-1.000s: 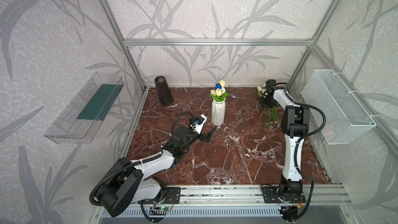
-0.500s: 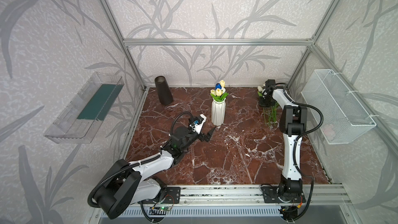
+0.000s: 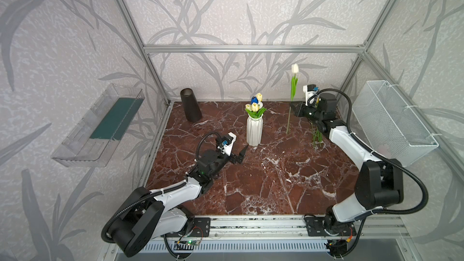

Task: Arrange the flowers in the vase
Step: 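Lift the white tulip up and over the vase with the right gripper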

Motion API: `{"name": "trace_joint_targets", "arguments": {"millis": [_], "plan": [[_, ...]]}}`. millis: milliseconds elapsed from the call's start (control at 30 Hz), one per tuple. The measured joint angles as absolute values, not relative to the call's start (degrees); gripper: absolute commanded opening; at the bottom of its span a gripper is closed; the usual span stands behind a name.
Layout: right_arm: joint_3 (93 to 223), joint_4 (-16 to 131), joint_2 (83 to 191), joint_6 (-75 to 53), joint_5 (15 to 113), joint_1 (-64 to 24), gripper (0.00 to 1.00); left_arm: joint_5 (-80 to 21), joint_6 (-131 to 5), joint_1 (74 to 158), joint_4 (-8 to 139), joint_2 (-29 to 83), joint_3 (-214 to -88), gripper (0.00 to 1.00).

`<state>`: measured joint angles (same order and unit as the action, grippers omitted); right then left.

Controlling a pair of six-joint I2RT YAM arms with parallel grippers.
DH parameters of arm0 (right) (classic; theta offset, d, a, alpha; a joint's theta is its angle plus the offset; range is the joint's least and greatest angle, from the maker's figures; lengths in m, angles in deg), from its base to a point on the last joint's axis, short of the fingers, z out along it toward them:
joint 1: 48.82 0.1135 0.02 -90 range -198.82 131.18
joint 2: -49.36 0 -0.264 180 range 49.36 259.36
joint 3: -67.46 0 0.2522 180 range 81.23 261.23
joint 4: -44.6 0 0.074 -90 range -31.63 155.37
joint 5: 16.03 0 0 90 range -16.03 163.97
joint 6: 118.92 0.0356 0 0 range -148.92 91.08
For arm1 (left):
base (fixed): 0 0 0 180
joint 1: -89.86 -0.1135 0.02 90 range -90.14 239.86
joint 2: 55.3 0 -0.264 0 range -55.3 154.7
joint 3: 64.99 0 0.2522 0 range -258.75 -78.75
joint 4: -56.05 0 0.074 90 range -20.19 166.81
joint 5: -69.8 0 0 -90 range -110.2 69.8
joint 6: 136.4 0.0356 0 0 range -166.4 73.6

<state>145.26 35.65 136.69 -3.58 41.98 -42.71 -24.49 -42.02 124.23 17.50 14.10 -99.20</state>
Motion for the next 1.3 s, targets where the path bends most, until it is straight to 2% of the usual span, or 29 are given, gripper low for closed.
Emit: {"name": "trace_joint_targets", "arguments": {"millis": [167, 333, 467, 633, 967, 1300], "plan": [[139.6, 1.3, 139.3, 10.9, 35.4, -42.3, 0.0, -24.0, -42.0, 124.2, 17.1, 14.2, -99.2, 1.0], [139.6, -11.6, 143.1, 14.6, 33.3, -37.8, 0.0, -24.1, -42.1, 124.2, 17.1, 14.3, -99.2, 0.99], [141.8, -15.6, 143.9, 14.1, 32.4, -33.8, 0.0, -24.1, -42.1, 124.2, 17.2, 14.2, -99.3, 0.99], [144.5, -16.8, 145.3, 12.4, 32.5, -33.1, 0.0, -24.1, -42.1, 124.2, 17.9, 14.1, -99.3, 1.0], [144.9, -11.7, 146.9, 4.0, 33.5, -31.7, 0.0, -24.3, -42.1, 124.2, 18.8, 13.7, -99.3, 0.99], [146.6, -9.9, 149.5, 1.8, 34.6, -31.1, 0.0, -24.3, -42.1, 124.2, 18.8, 13.8, -99.3, 0.99]]}}
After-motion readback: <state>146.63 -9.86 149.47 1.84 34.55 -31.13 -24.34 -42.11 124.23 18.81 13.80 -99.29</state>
